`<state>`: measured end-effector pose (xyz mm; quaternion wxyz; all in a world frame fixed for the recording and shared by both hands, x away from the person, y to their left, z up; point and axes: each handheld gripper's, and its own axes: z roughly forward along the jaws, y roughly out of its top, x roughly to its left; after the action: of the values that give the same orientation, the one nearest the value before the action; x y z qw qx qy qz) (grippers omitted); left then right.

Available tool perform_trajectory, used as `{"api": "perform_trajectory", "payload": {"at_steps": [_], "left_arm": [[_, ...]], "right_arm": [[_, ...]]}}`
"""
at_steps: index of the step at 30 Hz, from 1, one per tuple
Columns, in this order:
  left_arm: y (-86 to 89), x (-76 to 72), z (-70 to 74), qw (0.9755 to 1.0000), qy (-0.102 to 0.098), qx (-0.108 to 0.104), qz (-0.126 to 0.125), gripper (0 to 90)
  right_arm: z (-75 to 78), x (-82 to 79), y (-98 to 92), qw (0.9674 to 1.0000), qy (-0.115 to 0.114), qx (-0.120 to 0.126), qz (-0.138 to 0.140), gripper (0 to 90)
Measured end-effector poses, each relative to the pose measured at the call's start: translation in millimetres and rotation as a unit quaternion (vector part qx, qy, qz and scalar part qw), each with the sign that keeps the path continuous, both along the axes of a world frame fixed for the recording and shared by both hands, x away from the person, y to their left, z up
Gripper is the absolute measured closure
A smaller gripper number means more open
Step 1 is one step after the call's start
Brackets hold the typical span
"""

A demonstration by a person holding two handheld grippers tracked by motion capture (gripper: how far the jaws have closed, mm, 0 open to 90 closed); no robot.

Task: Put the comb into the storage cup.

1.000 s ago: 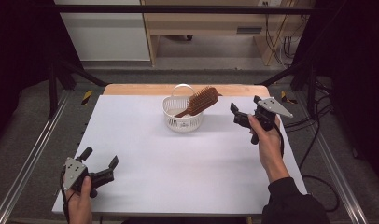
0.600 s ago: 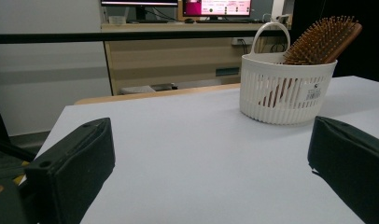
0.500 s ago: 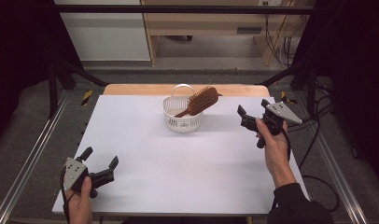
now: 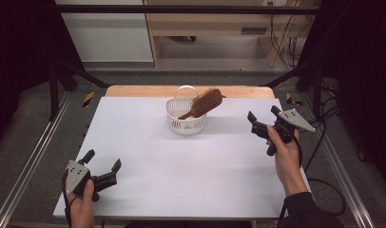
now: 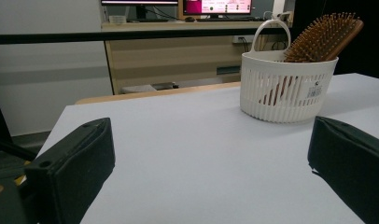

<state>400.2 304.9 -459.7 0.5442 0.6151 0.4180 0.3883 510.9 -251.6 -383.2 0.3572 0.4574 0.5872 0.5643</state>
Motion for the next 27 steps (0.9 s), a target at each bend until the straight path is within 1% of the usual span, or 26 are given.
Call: {"api": "perform_trajectory", "payload": {"at_steps": [6,10,15,19,22,27], "left_arm": [[0.1,0.0,0.0,1.0000,-0.001,-0.001,-0.001,0.7],[0.4,-0.4,0.1,1.0000,-0.003,-0.001,0.000,0.7],[0.5,-0.7,0.4,1.0000,-0.004,-0.002,0.000,0.7],[1.2,-0.9,0.4,1.0000,-0.003,-0.002,0.002,0.7],[1.5,-0.9,0.4,1.0000,-0.004,-0.004,0.002,0.7],[1.9,-1.2,0.8,1.0000,-0.006,-0.006,0.001,0.7]], "right_arm": [[-3.8,-5.7,-5.8,1.0000,-0.001,-0.004,0.002,6.4],[-5.3,-11.5,-9.6,0.9999,-0.006,-0.005,0.006,5.6],[-8.8,-19.2,-12.9,0.9998,-0.009,-0.016,0.009,4.5],[-11.4,-23.6,-14.9,0.9998,-0.011,-0.015,0.011,3.4],[-14.5,-26.9,-16.3,0.9997,-0.013,-0.020,0.010,2.8],[-19.2,-31.5,-19.1,0.9997,-0.011,-0.019,0.010,2.9]]}}
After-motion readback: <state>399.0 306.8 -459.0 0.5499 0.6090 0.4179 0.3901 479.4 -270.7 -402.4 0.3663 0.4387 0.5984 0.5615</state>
